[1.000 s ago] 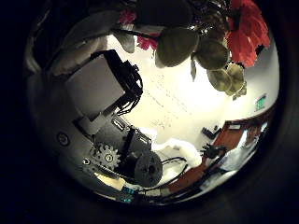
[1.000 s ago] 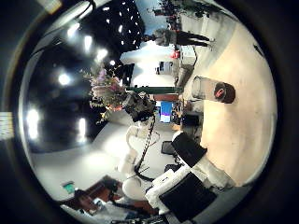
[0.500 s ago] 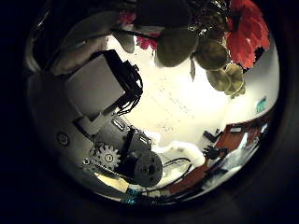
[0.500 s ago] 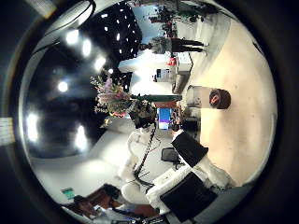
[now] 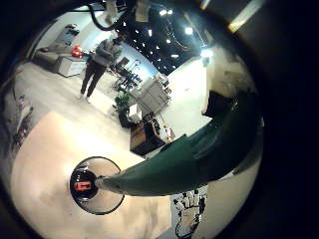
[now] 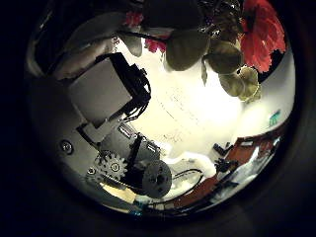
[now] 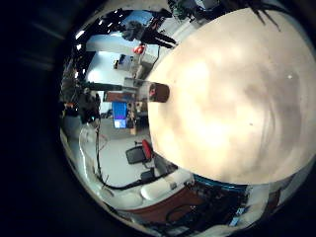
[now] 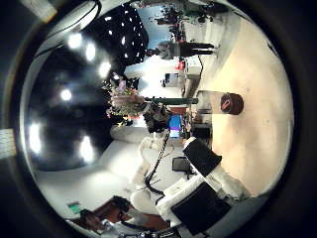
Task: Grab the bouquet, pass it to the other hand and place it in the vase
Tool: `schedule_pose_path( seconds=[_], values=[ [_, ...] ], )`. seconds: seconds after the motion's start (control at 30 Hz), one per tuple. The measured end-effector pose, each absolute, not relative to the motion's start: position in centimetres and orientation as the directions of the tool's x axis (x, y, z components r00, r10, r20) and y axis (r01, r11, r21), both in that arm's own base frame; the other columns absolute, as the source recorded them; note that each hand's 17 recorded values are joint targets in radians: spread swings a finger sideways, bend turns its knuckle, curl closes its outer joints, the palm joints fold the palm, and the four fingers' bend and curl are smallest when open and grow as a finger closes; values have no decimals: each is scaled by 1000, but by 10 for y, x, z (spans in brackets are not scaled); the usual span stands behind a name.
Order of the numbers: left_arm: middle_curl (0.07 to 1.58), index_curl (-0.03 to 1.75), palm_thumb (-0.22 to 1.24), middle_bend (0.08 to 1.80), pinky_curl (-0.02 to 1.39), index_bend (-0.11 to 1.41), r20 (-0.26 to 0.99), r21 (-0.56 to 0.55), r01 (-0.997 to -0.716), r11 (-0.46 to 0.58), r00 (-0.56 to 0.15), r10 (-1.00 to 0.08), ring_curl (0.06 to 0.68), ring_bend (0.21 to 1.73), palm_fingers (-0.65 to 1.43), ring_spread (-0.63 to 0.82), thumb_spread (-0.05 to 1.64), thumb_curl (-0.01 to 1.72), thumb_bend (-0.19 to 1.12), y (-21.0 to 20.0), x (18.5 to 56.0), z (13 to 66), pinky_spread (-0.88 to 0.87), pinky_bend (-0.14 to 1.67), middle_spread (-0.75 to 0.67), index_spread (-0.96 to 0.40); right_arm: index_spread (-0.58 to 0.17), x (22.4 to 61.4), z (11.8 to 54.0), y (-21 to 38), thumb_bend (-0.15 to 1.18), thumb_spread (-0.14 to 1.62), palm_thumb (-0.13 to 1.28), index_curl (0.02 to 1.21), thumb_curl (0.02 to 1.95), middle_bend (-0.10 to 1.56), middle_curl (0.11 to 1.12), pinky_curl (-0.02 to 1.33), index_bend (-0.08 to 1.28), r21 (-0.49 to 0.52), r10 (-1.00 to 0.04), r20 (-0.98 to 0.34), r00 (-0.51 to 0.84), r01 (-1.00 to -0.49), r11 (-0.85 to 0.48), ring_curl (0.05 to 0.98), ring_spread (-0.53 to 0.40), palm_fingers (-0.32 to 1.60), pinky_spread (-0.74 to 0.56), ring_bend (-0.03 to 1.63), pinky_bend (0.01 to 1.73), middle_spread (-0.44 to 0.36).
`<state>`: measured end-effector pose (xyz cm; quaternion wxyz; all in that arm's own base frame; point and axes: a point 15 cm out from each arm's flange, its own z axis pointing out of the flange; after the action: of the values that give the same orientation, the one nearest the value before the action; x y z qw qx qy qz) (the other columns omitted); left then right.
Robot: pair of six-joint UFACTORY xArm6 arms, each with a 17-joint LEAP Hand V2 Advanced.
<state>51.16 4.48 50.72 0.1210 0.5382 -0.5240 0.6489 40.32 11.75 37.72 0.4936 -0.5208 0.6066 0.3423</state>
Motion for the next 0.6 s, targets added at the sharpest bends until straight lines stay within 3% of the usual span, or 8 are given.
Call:
schedule_pose_path(
  seconds=[0.3, 0.4, 0.43, 0.47, 0.5, 0.53, 0.6],
  values=[
    [892, 1165, 929, 1199, 1026, 744, 836, -532, -736, -418, -379, -397, 531, 1467, 1102, -404, 1093, 779, -28, 43, 515, 497, -664, 1073, -470, -708, -263, 402, 374, 118, -19, 1101, 734, 267, 503, 191, 318, 308, 158, -99, -296, -955, 31, -970, 220, 261, 240, 22, 457, 519, 584, 178],
    [857, 1146, 746, 1167, 961, 643, 845, -517, -755, -405, -373, -384, 497, 1370, 1040, -426, 1024, 710, -82, 39, 517, 488, -667, 1027, -461, -700, -262, 402, 374, 118, -19, 1101, 734, 269, 504, 192, 319, 308, 158, -100, -296, -955, 31, -971, 219, 261, 240, 28, 459, 516, 588, 178],
    [844, 1127, 649, 1152, 928, 571, 847, -512, -764, -393, -372, -380, 476, 1273, 796, -437, 1010, 675, -107, 38, 516, 485, -674, 956, -457, -685, -260, 402, 374, 118, -17, 1102, 736, 268, 506, 194, 319, 306, 156, -99, -296, -955, 31, -971, 219, 262, 241, 35, 459, 522, 585, 178],
    [846, 1101, 547, 1036, 938, 440, 850, -503, -780, -372, -370, -374, 506, 1225, 225, -367, 991, 640, -122, 34, 514, 480, -604, 829, -403, -623, -259, 402, 374, 118, -18, 1102, 737, 269, 506, 196, 321, 302, 158, -100, -296, -955, 31, -971, 218, 262, 241, 35, 458, 522, 579, 179],
    [813, 1041, 437, 755, 953, 297, 853, -496, -799, -340, -373, -366, 521, 1191, -358, -207, 970, 601, -138, 29, 510, 476, -409, 708, -196, -504, -258, 401, 375, 118, -17, 1102, 740, 271, 507, 196, 322, 303, 161, -99, -295, -955, 32, -971, 216, 261, 240, 34, 457, 517, 575, 179],
    [780, 1014, 410, 677, 932, 244, 855, -485, -823, -295, -376, -357, 485, 1143, -432, -128, 966, 586, -123, 25, 504, 471, -337, 664, -119, -466, -254, 401, 375, 118, -17, 1102, 740, 272, 507, 197, 323, 304, 161, -99, -295, -955, 32, -972, 214, 260, 240, 41, 459, 513, 579, 179],
    [572, 889, 277, 420, 794, 70, 866, -447, -873, -195, -368, -338, 329, 943, -462, 156, 941, 510, -95, 18, 491, 457, -18, 465, 154, -307, -253, 400, 375, 119, -19, 1102, 738, 274, 508, 198, 324, 296, 162, -100, -295, -955, 34, -973, 210, 259, 241, 52, 459, 516, 566, 178]
  ],
)
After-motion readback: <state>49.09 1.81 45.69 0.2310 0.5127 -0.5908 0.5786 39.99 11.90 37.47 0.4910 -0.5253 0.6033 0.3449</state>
